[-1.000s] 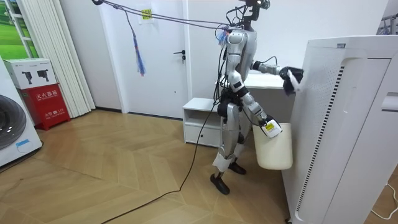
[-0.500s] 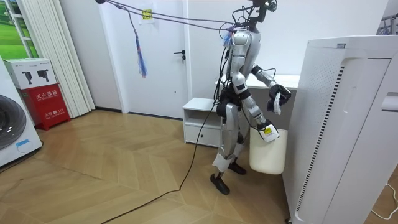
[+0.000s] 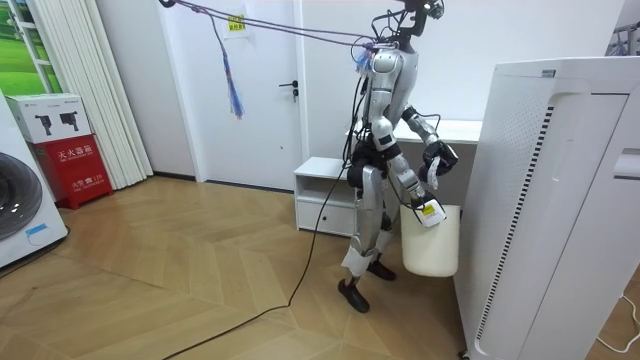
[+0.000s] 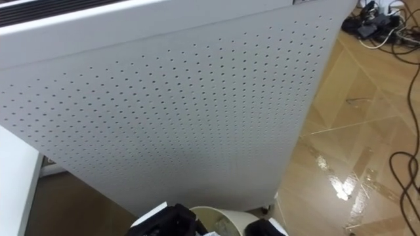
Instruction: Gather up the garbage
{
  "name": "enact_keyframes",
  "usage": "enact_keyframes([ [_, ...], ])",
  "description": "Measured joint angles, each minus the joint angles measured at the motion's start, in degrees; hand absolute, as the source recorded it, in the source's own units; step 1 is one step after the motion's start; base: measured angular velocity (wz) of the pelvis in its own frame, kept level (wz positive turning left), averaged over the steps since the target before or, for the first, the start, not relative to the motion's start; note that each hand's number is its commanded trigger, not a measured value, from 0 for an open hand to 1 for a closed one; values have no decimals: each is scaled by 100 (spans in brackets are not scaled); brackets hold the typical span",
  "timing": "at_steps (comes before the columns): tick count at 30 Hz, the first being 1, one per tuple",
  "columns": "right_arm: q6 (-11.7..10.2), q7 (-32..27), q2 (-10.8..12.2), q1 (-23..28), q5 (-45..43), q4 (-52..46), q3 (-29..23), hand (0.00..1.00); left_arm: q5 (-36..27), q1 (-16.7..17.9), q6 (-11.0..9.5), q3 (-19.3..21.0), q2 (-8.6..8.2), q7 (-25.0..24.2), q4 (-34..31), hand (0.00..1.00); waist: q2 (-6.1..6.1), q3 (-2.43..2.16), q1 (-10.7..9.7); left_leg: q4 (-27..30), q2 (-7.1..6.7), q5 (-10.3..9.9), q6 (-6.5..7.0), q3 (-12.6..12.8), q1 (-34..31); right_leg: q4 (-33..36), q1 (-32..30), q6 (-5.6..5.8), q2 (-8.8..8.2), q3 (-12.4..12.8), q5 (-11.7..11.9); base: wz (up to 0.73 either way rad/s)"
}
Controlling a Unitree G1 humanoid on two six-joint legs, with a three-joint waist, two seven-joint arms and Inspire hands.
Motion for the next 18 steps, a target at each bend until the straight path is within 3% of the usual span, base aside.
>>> enact_keyframes([
  [6, 0, 0, 1, -1, 244, -18, 1, 100, -1, 8, 19, 1, 14, -71, 145, 0, -71, -16, 2, 19, -8, 7, -12, -7, 4, 68, -1, -20, -25, -31, -59, 3],
  [18, 0, -1, -30, 10, 265, -29, 0, 100, -3, 6, 19, 14, 4, -120, 141, 0, -78, -23, -6, 87, -9, 9, -14, -8, 16, 120, 18, -22, -29, -27, -65, 0],
])
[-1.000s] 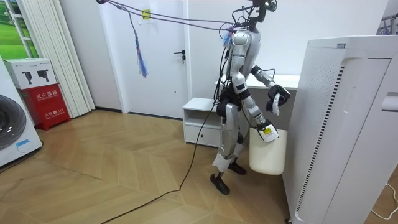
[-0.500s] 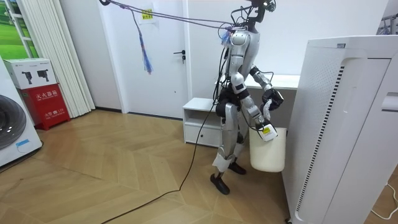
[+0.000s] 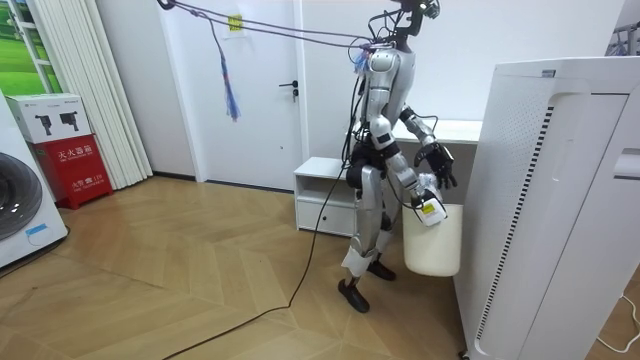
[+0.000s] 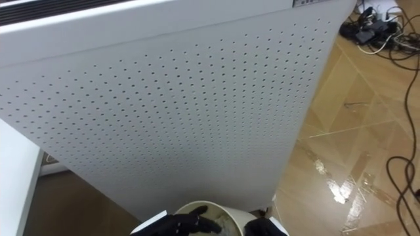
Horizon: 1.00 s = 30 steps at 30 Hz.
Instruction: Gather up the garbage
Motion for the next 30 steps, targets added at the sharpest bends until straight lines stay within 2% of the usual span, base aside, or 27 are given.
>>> enact_keyframes([
  [3, 0, 5, 0, 35, 0, 3, 0, 100, 0, 1, 0, -1, -3, -7, -4, 0, -1, -24, -7, 21, 7, 1, -2, -15, -11, -27, 19, -9, 31, 9, 5, 0],
  [12, -2, 78, -19, 97, -3, 216, 3, 100, -1, 32, 0, -3, -3, -43, -3, 0, 15, -48, -7, 18, 17, 10, -16, -41, 38, -54, 92, -15, 54, -8, 8, 1],
  [28, -1, 104, -62, 229, -30, 215, -7, 100, 79, 73, 8, 54, 5, -124, 7, 0, 20, -48, 8, 19, 18, 10, -17, -41, 42, -35, 89, -16, 45, -11, 9, 0],
  [30, 0, 106, -94, 299, -30, 214, -2, 100, 296, 121, 101, 74, 28, -124, 21, 0, 20, -49, 10, 1, 14, 10, -17, -30, 89, -29, 119, -15, 39, -6, 8, -2],
])
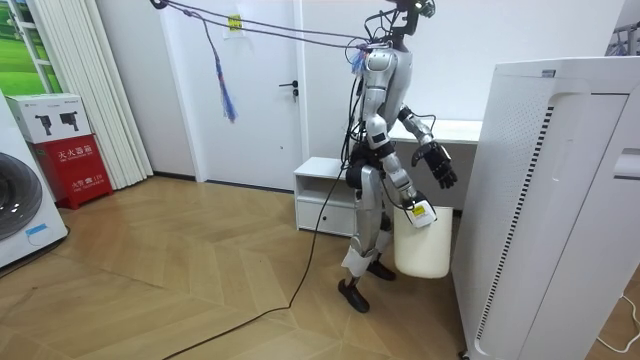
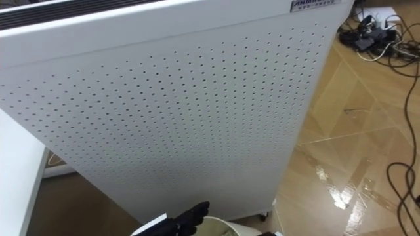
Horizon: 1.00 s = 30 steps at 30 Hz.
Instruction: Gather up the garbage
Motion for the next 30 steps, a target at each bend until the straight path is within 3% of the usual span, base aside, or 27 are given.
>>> enact_keyframes([
  [3, 3, 8, -33, 132, -25, 0, -5, 100, 184, 142, 99, 127, 15, -2, 41, 0, -12, 0, 6, -89, 1, 4, -6, 45, 128, -30, 81, -1, -3, 13, -9, -7],
  [5, 4, 27, -66, 236, -23, 0, -18, 100, 223, 306, 116, 276, 14, -1, 41, 0, -29, -25, 5, -121, 11, 4, -6, 74, 160, -88, 109, -7, 14, 32, -18, -7],
  [10, 16, 58, -136, 654, -44, 43, -21, 100, 436, 729, 219, 399, 61, 44, 169, 0, -191, -51, -70, -303, 7, 5, -7, 126, 488, -241, 403, 20, 30, 59, -42, 0],
  [13, 41, -35, -138, 801, -3, 38, -32, 100, 424, 762, 224, 388, 38, 155, 774, 0, -263, -59, -147, -430, -2, 5, -7, 179, 720, -378, 619, 36, 65, 77, -17, -8],
  [15, 41, -100, -170, 1031, 43, 33, -162, 100, 412, 818, 233, 379, 52, 368, 1197, 0, -337, -103, -170, -541, 0, 4, -7, 288, 968, -471, 831, 60, 76, 149, -25, -10],
  [19, 41, -99, -171, 1318, 254, -30, -419, 100, 285, 923, 219, 503, 57, 598, 1685, 0, -370, -121, -183, -787, 66, 3, -8, 481, 1291, -625, 1008, 67, 137, 272, -16, -21],
  [25, 43, -251, -33, 1592, 872, 86, -792, 100, -761, 947, 181, 819, -74, 963, 2996, 0, -378, -108, -302, -1027, 108, -30, -50, 756, 1742, -798, 1250, 68, 240, 551, -1, -25],
  [28, 42, -332, 14, 1719, 1095, 213, -917, 100, -1155, 791, 78, 896, -223, 1190, 3657, 0, -370, -106, -318, -1121, 136, -43, -69, 847, 1907, -838, 1352, 65, 284, 642, 3, -20],
  [30, 14, -344, 200, 1781, 1128, 352, -1190, 100, -1565, 746, 60, 1111, -313, 1383, 4104, 0, -386, -110, -325, -1135, 190, -77, -110, 969, 2003, -926, 1416, 34, 348, 751, 26, -30],
])
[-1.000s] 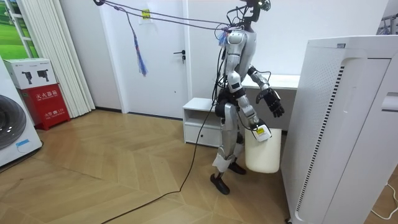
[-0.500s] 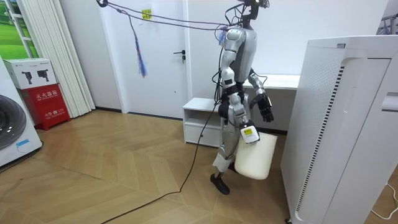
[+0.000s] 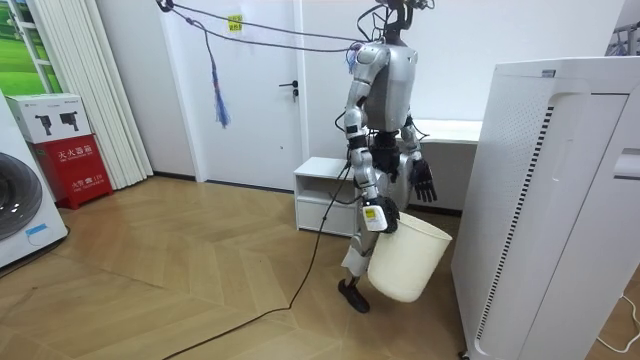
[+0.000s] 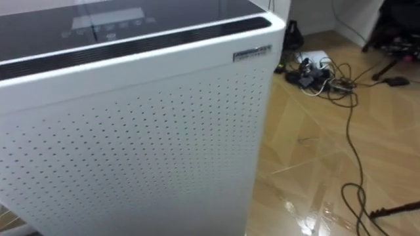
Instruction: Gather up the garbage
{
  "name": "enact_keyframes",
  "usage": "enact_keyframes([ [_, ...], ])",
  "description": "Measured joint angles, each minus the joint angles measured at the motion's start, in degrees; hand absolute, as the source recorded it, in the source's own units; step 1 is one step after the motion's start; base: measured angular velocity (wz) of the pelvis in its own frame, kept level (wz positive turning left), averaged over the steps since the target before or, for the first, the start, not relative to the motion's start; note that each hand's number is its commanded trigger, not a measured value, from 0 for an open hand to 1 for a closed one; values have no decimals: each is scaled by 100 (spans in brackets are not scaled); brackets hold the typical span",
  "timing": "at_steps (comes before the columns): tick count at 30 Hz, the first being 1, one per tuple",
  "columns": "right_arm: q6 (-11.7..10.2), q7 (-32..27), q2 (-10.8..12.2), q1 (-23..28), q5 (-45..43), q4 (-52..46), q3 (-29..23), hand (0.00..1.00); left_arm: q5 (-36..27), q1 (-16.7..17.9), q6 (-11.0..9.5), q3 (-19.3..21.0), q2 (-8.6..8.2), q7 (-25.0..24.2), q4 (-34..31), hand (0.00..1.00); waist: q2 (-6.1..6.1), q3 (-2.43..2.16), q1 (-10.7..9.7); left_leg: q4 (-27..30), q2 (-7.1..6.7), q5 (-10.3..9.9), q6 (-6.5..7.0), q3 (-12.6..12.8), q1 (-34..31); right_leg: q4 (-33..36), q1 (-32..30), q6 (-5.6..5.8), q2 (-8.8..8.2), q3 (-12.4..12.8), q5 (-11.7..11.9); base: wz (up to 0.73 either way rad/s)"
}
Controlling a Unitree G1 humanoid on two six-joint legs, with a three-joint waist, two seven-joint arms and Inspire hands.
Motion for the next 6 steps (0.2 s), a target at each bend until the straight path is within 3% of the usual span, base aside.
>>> enact_keyframes([
  [6, -14, 20, 169, 157, 426, 204, -412, 100, -377, 61, -1, 464, -206, 273, 431, 0, -22, -1, -52, 0, 25, -5, -8, 129, 119, -87, 101, -11, 38, 134, 4, -12],
])
